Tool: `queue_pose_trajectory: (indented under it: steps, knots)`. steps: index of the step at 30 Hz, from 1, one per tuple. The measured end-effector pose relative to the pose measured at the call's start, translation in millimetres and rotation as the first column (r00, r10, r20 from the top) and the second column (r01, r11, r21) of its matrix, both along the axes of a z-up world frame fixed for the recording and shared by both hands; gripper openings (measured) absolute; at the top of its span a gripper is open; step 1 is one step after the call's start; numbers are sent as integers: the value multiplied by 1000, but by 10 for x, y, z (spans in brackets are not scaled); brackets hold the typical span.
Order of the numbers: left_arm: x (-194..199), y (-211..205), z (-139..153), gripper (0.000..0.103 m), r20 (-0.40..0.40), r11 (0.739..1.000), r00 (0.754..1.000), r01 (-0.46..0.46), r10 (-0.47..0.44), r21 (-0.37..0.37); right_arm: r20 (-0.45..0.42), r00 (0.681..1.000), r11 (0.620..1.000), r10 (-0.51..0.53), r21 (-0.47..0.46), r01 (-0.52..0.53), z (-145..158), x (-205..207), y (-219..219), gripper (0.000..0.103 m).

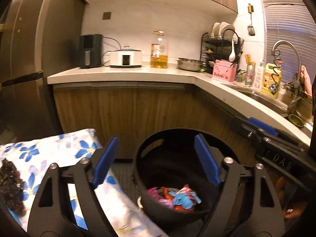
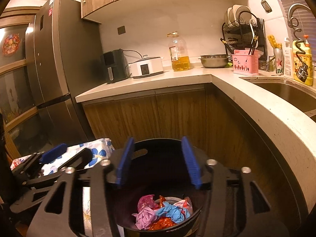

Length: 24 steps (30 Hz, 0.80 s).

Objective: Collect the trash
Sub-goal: 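Move both tools back over the trash on the table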

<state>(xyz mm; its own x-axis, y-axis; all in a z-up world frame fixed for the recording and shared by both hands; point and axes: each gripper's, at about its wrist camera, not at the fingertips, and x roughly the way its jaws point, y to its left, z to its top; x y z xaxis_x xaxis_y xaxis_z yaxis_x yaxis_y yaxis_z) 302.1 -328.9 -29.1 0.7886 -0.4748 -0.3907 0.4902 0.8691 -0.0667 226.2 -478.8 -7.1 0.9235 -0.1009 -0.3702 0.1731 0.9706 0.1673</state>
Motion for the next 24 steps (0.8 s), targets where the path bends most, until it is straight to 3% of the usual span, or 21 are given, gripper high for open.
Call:
queue_pose_trajectory:
  steps: [6,16,24]
  knots:
    - [-172,474,-51,95,-1,994,994,-108,108,1,-10,1000,1000,-12,-24,11,-8,-98,188,84]
    - [-598,1410,-40,98,13,954,954,-299,300,-28,5,999,996,36,-76,-36,-25,-360,831,88]
    - [-890,2267,-126,98,22,867,866,-498,499,-20,31,988,985,151,-94,-147,-123,-516,1544,89]
